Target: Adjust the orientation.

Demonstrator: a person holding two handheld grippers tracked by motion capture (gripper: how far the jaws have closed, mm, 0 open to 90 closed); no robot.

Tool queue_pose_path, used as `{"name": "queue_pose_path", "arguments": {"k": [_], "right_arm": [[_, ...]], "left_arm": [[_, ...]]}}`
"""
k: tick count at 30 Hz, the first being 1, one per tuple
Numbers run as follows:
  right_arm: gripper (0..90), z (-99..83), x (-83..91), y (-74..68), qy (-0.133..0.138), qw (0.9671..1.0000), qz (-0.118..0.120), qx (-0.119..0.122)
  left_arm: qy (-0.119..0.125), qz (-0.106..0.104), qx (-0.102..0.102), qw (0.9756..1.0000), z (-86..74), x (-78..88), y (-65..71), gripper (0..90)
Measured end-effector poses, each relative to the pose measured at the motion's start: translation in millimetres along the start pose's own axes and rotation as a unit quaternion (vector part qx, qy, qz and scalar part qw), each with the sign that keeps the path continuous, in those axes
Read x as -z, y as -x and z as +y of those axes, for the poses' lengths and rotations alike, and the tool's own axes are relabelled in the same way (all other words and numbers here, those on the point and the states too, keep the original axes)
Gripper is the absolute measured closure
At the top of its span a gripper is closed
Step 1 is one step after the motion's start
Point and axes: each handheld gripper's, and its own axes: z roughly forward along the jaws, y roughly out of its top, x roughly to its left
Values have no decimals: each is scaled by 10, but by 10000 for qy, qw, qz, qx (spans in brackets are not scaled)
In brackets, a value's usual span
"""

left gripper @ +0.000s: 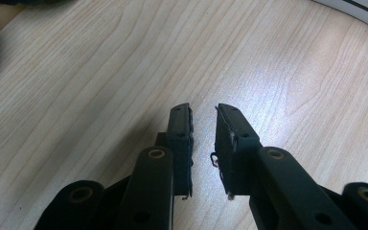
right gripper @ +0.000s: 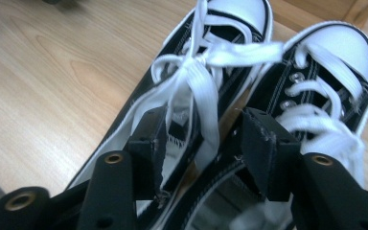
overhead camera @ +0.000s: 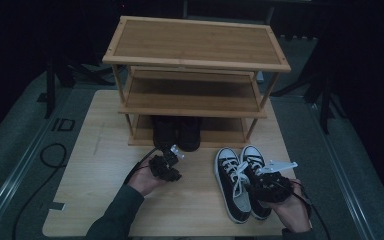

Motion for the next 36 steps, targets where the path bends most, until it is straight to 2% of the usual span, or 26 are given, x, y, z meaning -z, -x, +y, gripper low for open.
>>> {"name": "queue_pose_path", "arguments": {"k": [6,11,15,17,18,19,20,21,22,28,29,36], "right_arm": [[490,-58,103,31,-56,9999,-65,-116],[476,-94,111,54,-155,9996,-100,-218],[400,-108,22,59,-365,9989,-57,-304],[369,-103,-4,48,-365,9987,-53,-346],[350,-98,-18,44,-374,9986,-44,-379],[330,-77,-66,39,-374,9983,-53,-451],[331,-66,-95,41,-384,9982,-50,-465],[332,-54,-126,38,-408,9981,-40,-466],[339,-45,-149,35,-422,9980,-37,-478],[485,3,-343,60,-539,9967,-203,-581],[500,7,-359,57,-543,9967,-203,-565],[524,24,-423,32,-620,9967,-322,-417]], "left_arm": [[-2,-5,1,10000,2,-2,0,763],[-22,-8,4,10000,4,-6,-5,762],[-14,-10,4,10000,7,-17,-3,761],[-21,-8,-4,10000,7,-17,-1,760],[-71,-2,-73,9999,10,-12,-7,760],[-2,-16,4,10000,10,-21,5,760],[12,-20,19,10000,9,-21,8,759],[-71,-4,-77,9999,11,-8,-8,758],[-69,-1,-76,9999,10,-7,-8,758],[-26,-22,2,10000,7,-22,-1,753],[-78,-16,-55,10000,7,-19,-10,753],[-28,-37,-3,10000,11,-34,4,753]]}}
